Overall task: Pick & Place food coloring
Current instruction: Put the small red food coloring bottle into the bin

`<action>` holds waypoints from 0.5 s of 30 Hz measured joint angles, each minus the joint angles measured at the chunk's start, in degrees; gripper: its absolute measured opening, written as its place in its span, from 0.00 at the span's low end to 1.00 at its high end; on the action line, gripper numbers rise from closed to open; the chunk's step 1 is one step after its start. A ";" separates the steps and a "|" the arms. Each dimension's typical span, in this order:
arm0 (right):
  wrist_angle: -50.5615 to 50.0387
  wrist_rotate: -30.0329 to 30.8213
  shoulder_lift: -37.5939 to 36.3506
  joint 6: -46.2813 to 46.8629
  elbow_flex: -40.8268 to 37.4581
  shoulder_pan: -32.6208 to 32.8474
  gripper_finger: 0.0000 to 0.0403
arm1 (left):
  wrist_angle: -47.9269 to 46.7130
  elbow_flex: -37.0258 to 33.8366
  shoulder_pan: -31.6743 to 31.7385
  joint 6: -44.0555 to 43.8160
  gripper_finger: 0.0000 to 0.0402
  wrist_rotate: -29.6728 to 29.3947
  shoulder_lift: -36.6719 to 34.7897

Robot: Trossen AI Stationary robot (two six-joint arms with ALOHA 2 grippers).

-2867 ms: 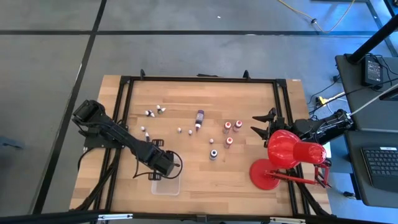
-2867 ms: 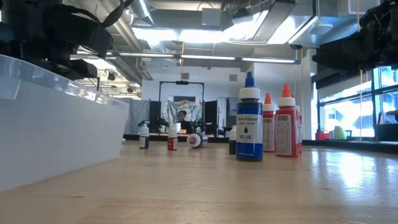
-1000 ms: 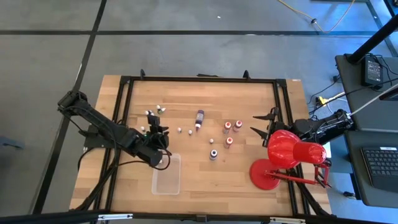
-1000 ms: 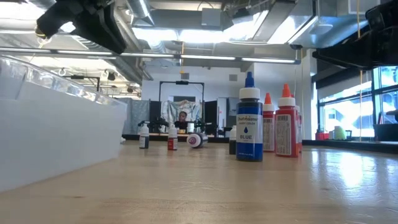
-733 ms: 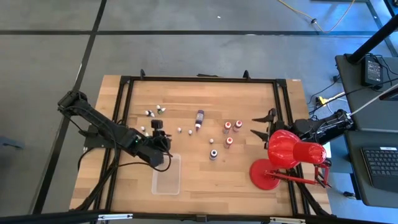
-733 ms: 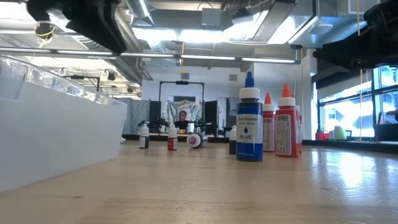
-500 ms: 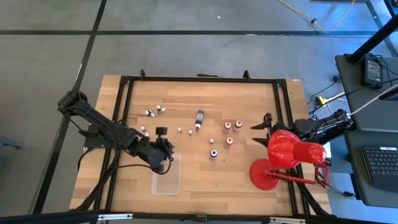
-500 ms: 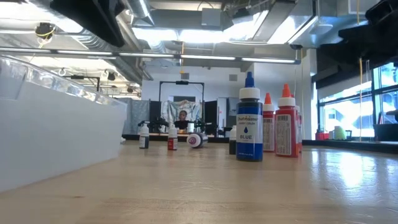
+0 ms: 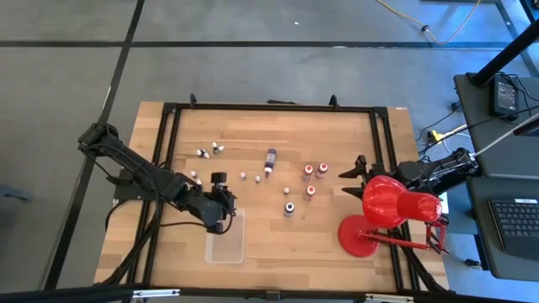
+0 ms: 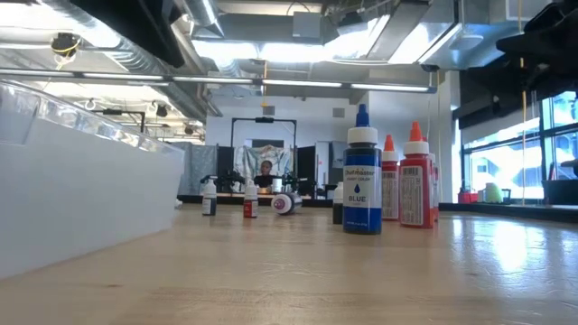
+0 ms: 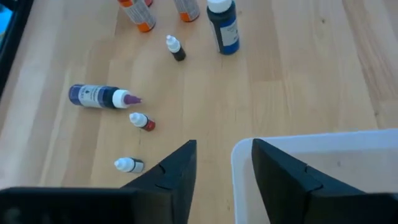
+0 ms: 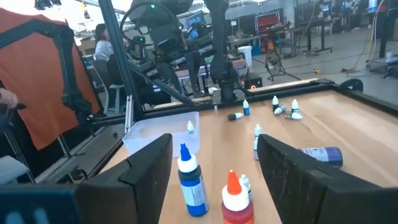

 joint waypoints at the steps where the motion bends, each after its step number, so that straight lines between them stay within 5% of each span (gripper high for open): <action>1: -0.02 -0.02 0.00 0.70 0.01 0.00 0.59 | -0.39 0.00 0.00 0.33 0.41 0.20 0.01; 15: -0.42 -0.15 0.02 3.14 0.00 0.02 0.59 | -0.17 0.00 -0.13 -0.83 0.45 8.93 0.01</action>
